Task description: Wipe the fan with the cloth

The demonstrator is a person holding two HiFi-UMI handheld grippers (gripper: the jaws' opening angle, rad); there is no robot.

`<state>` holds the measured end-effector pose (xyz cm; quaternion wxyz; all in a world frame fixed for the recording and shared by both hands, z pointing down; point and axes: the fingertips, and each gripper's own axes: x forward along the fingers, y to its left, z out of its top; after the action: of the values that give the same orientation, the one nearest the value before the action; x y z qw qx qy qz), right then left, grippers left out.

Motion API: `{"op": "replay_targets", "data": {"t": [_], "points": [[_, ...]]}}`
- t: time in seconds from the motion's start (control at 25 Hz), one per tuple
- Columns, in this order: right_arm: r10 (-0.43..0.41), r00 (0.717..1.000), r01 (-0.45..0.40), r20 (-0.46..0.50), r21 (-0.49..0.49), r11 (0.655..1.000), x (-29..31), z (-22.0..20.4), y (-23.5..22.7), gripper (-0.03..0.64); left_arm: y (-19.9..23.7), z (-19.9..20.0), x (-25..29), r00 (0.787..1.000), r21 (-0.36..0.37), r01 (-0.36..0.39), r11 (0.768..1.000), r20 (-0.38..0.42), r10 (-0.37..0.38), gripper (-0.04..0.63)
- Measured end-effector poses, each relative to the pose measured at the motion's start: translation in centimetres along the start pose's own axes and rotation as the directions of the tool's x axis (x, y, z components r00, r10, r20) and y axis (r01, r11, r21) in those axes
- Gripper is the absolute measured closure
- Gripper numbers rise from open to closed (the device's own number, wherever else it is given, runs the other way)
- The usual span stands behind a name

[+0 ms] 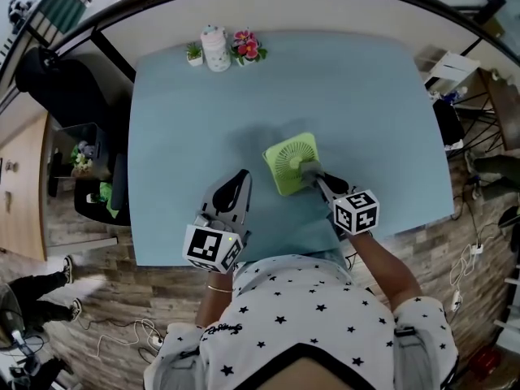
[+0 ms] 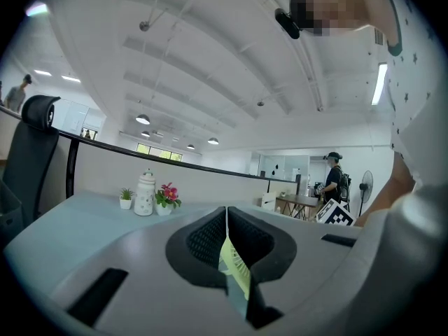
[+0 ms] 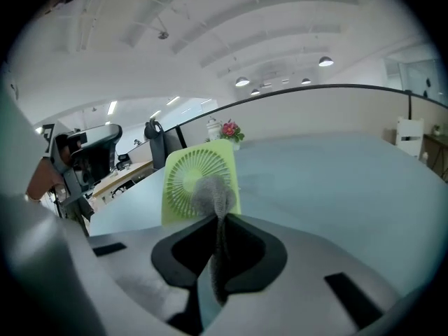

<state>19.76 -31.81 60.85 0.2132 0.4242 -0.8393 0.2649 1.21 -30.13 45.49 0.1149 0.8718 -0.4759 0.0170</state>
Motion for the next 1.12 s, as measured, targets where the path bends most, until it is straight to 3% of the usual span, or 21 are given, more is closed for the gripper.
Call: {"op": "replay_targets", "data": {"t": [0.24,0.6,0.8,1.12], "points": [[-0.062,0.998,0.062,0.004,0.053,0.997,-0.6,-0.4,-2.2,0.584,-0.3,0.1,0.1,1.000,0.004,0.007,1.000,0.001,-0.007,0.563],[-0.051,0.998,0.049,0.024,0.086,0.995,-0.6,-0.1,-2.1,0.585,-0.1,0.1,-0.5,1.000,0.005,-0.014,1.000,-0.001,0.014,0.563],[-0.072,0.980,0.041,0.183,0.167,0.985,-2.2,4.3,-1.9,0.586,-0.1,0.2,-0.8,1.000,0.007,-0.018,1.000,0.008,0.018,0.563],[0.032,0.920,-0.063,0.390,0.068,0.996,-4.7,11.7,2.9,0.586,-0.3,0.0,-1.5,0.999,0.008,-0.033,0.999,0.016,0.033,0.563]]}}
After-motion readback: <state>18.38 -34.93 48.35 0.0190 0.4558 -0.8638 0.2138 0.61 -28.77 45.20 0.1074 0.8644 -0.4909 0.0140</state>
